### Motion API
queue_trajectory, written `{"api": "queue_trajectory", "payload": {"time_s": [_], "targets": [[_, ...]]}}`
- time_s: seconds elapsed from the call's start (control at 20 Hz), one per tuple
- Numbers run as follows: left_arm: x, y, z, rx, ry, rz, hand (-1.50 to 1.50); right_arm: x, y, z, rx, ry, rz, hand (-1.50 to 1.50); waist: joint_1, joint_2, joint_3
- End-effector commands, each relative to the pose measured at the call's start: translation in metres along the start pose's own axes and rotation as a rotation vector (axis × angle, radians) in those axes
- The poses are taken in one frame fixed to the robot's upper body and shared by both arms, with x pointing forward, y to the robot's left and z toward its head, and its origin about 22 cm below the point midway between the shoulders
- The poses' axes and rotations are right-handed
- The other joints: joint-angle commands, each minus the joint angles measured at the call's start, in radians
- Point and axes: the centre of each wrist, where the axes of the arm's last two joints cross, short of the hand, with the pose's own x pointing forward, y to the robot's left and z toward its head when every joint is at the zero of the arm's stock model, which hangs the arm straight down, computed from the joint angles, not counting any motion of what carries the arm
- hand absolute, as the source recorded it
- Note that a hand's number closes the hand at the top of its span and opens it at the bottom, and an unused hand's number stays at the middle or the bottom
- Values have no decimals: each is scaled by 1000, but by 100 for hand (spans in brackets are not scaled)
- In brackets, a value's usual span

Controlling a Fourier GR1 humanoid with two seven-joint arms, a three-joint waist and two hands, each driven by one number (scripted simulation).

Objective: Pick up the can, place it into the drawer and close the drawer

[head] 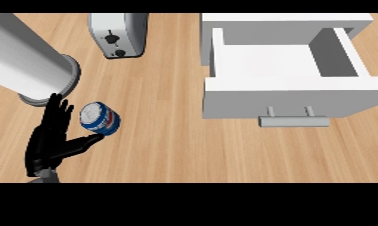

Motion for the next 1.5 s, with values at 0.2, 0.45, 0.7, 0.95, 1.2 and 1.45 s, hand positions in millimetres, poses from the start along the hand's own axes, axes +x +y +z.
{"api": "queue_trajectory", "payload": {"time_s": [0.2,0.45,0.7,0.95,1.2,1.45], "targets": [[-47,4,3,-5,42,-9,-150,2,2,10,12,24,4,-150,-1,0,0],[-63,12,-4,2,51,58,-150,7,-10,-9,0,-10,0,-150,0,1,0],[-67,22,-19,-17,51,63,-150,19,8,9,9,2,-9,-150,-4,1,0],[-70,-23,-20,-40,58,98,-150,-6,2,10,-2,14,-9,-150,-1,-1,1],[-75,-20,-29,-34,81,184,-150,8,5,5,6,-7,-21,-150,-1,0,0],[-59,-17,-47,-148,91,225,150,19,-12,0,15,9,-14,-150,0,0,0]]}}
